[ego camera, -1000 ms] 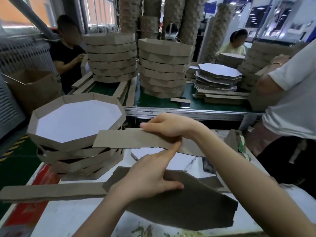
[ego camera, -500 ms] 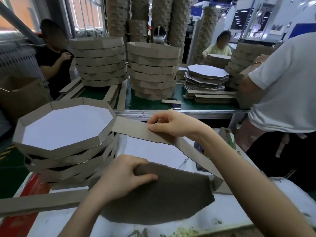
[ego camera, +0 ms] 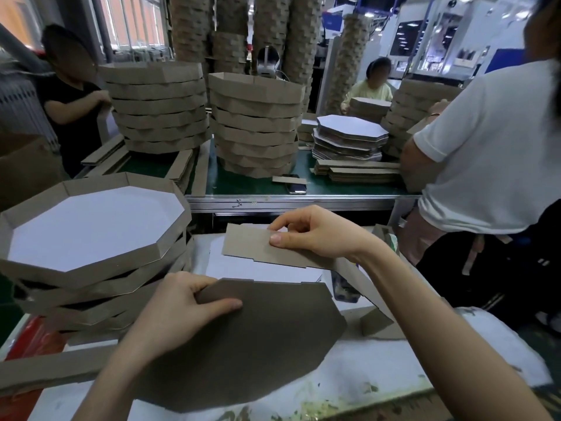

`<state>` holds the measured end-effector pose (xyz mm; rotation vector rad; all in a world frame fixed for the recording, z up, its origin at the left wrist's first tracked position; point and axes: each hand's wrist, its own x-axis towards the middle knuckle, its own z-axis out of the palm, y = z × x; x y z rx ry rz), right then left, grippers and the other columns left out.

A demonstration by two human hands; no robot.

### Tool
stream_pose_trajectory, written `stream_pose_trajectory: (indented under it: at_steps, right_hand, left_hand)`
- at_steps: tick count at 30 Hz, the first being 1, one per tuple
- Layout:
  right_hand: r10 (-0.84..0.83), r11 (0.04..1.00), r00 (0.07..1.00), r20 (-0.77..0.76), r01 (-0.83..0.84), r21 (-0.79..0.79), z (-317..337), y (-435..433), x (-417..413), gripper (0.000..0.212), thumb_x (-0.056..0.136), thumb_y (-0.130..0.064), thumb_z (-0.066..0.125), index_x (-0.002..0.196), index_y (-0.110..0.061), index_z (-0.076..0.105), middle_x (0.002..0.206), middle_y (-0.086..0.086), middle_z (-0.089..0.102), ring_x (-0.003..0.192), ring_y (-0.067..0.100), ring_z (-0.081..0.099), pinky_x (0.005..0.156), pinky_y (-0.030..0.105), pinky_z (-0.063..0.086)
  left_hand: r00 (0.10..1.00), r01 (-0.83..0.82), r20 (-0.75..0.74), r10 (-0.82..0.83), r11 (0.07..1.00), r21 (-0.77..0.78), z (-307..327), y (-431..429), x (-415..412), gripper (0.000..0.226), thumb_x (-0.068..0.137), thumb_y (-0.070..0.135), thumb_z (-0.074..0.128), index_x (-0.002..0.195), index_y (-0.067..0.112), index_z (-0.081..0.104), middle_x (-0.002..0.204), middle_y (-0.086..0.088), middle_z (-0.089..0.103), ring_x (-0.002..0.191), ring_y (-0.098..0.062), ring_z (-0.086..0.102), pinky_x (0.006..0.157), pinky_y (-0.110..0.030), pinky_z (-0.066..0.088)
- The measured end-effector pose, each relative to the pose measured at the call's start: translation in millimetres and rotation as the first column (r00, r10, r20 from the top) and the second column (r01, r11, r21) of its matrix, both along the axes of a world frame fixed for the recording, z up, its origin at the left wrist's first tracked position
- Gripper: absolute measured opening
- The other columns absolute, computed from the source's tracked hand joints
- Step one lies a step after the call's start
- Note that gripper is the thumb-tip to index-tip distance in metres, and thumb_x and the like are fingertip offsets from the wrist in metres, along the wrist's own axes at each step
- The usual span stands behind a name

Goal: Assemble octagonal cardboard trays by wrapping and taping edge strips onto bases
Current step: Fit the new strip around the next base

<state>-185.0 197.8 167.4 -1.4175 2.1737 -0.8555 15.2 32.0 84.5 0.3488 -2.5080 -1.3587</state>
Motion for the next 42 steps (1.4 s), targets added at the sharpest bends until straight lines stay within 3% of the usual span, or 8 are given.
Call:
stream_pose_trajectory:
  at_steps: [3, 12, 18, 24, 27, 32, 38, 42]
  right_hand:
    - [0.001, 1.000, 1.000, -0.020, -0.001, 0.020, -1.6, -0.8, -2.2, 0.004, 0.094, -0.041, 0.065, 0.092, -0.040, 0.068, 0.058, -0.018, 0.055, 0.056, -0.002, 0.046, 0.056, 0.012, 0.035]
    - [-0.017, 0.998, 1.000, 0.015, 0.016, 0.068, -1.6, -2.2, -3.5, 0.012, 0.095, -0.043, 0.063, 0.098, -0.034, 0.070, 0.065, -0.022, 0.062, 0.063, -0.004, 0.054, 0.062, 0.012, 0.039]
    - [-0.029, 0.998, 0.998, 0.049, 0.026, 0.051, -5.6, 0.5, -0.5, 0.016, 0.093, -0.035, 0.067, 0.096, -0.020, 0.073, 0.085, 0.007, 0.069, 0.075, 0.008, 0.055, 0.072, 0.026, 0.041]
    - [-0.085, 0.995, 0.994, 0.066, 0.082, 0.053, -8.0, 2.9, -2.2, 0.025, 0.093, -0.041, 0.068, 0.089, -0.016, 0.073, 0.072, -0.015, 0.064, 0.067, -0.003, 0.054, 0.067, 0.018, 0.040]
    - [-0.112, 0.992, 0.993, 0.036, 0.109, 0.061, -7.4, 1.0, 0.1, 0.035, 0.089, -0.054, 0.066, 0.078, -0.020, 0.069, 0.063, -0.016, 0.056, 0.060, -0.001, 0.048, 0.062, 0.020, 0.035]
    - [-0.077, 0.995, 0.997, 0.030, 0.075, 0.060, -10.3, -7.8, 5.5, 0.043, 0.088, -0.060, 0.063, 0.087, -0.018, 0.070, 0.073, -0.003, 0.057, 0.067, 0.006, 0.049, 0.067, 0.028, 0.035]
    - [-0.021, 0.999, 0.999, 0.037, 0.020, 0.039, -13.3, -15.6, 8.9, 0.035, 0.090, -0.050, 0.065, 0.088, -0.015, 0.070, 0.077, 0.011, 0.065, 0.069, 0.009, 0.053, 0.069, 0.030, 0.040]
    - [0.043, 0.999, 0.994, 0.102, -0.046, 0.028, -15.0, -15.7, 9.6, 0.024, 0.094, -0.040, 0.064, 0.089, -0.019, 0.073, 0.081, -0.006, 0.067, 0.076, 0.005, 0.058, 0.077, 0.029, 0.044]
  left_hand:
    - [1.000, -0.005, 0.011, 0.005, 1.000, -0.020, 1.7, 1.4, 0.1, 0.007, 0.076, 0.036, 0.078, 0.082, 0.032, 0.079, 0.077, 0.018, 0.073, 0.074, 0.001, 0.069, 0.067, -0.024, 0.054]
    - [0.999, 0.012, 0.037, -0.013, 1.000, 0.019, 4.9, 3.2, -1.9, 0.002, 0.077, 0.031, 0.079, 0.078, 0.031, 0.080, 0.077, 0.015, 0.074, 0.073, -0.003, 0.070, 0.068, -0.030, 0.055]
    - [0.996, 0.040, 0.085, -0.036, 0.998, -0.045, 5.5, 1.6, -11.1, 0.016, 0.078, 0.038, 0.078, 0.079, 0.023, 0.079, 0.077, 0.008, 0.074, 0.075, -0.013, 0.071, 0.068, -0.037, 0.056]
    - [0.990, 0.061, 0.139, -0.034, 0.978, -0.201, 12.8, 1.6, -21.0, 0.027, 0.078, 0.044, 0.074, 0.070, 0.019, 0.069, 0.064, 0.005, 0.066, 0.062, -0.010, 0.060, 0.061, -0.031, 0.048]
    - [0.993, 0.043, 0.114, -0.016, 0.972, -0.230, 17.9, 4.3, -24.2, 0.020, 0.079, 0.040, 0.074, 0.072, 0.022, 0.070, 0.065, 0.006, 0.067, 0.062, -0.008, 0.061, 0.063, -0.035, 0.052]
    - [0.995, 0.005, 0.101, 0.004, 0.996, -0.089, 15.5, 7.6, -23.1, 0.014, 0.079, 0.038, 0.077, 0.086, 0.026, 0.077, 0.078, 0.011, 0.073, 0.073, -0.007, 0.069, 0.072, -0.042, 0.057]
    - [0.999, 0.015, 0.040, -0.015, 1.000, 0.024, 12.4, 3.8, -5.8, 0.030, 0.066, 0.048, 0.078, 0.078, 0.021, 0.080, 0.074, 0.008, 0.075, 0.073, -0.014, 0.072, 0.066, -0.039, 0.056]
    - [0.998, -0.060, 0.010, 0.060, 0.989, 0.133, 4.3, -4.9, 9.5, 0.029, 0.061, 0.049, 0.076, 0.075, 0.024, 0.080, 0.073, 0.006, 0.075, 0.071, -0.014, 0.072, 0.065, -0.036, 0.056]
